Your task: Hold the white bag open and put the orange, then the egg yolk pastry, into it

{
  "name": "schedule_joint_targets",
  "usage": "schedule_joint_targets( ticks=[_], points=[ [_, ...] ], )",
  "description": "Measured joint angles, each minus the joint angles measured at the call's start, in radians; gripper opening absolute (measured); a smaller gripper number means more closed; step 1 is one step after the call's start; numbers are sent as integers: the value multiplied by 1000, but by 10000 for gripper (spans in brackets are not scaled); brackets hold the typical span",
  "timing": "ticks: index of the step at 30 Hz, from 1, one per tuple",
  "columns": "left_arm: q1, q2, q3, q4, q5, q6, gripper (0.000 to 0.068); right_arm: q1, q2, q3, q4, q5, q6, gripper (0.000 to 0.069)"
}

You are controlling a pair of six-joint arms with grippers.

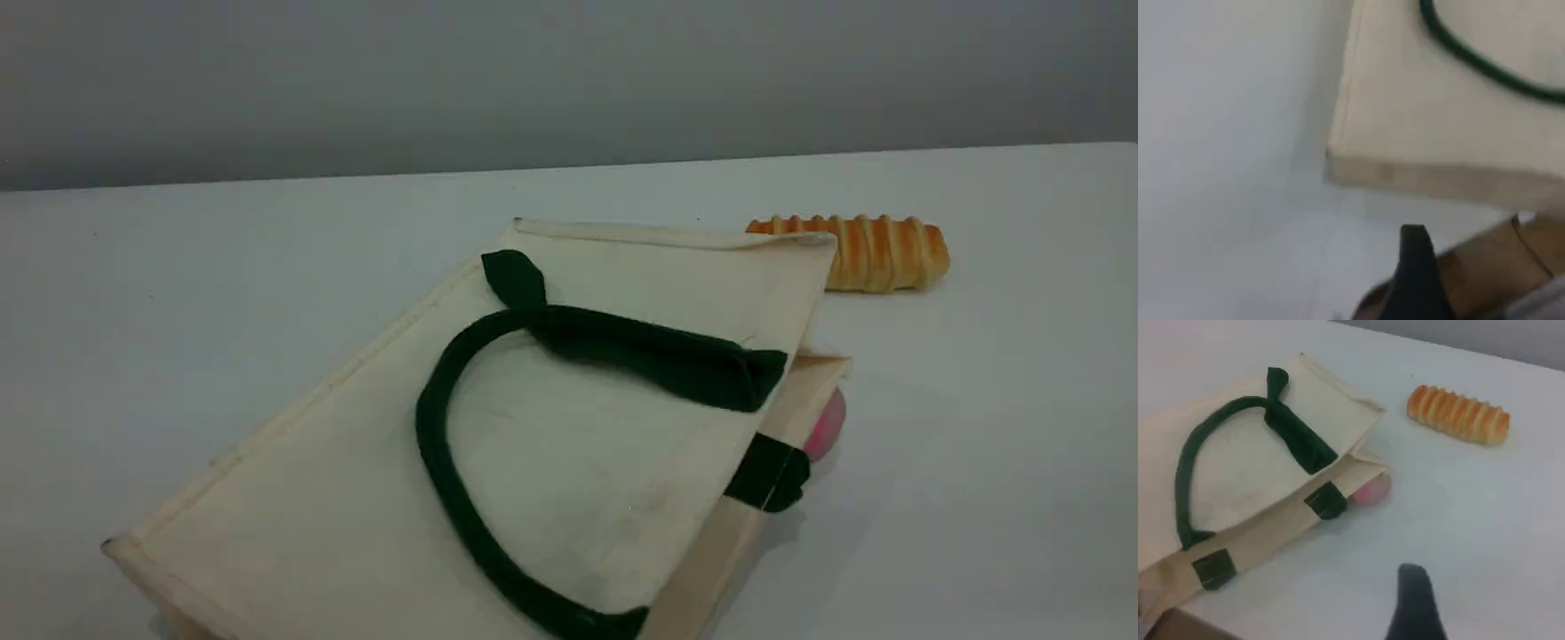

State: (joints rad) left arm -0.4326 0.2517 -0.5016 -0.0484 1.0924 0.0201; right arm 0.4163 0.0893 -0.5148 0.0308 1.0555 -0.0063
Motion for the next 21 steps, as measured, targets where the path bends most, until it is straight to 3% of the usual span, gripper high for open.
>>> schedule_joint_targets(
  ticks=[7,17,21],
  points=[
    [0,-6,-1,1,-12,0,473,-106,0,0,6,-1,6,456],
    [0,-6,-2,1,-12,1,473,-428,-14,0,4,-1,1,456],
    [0,-6,-2,1,-12,2,473,-444,-79,0,3,-1,1,455]
  ],
)
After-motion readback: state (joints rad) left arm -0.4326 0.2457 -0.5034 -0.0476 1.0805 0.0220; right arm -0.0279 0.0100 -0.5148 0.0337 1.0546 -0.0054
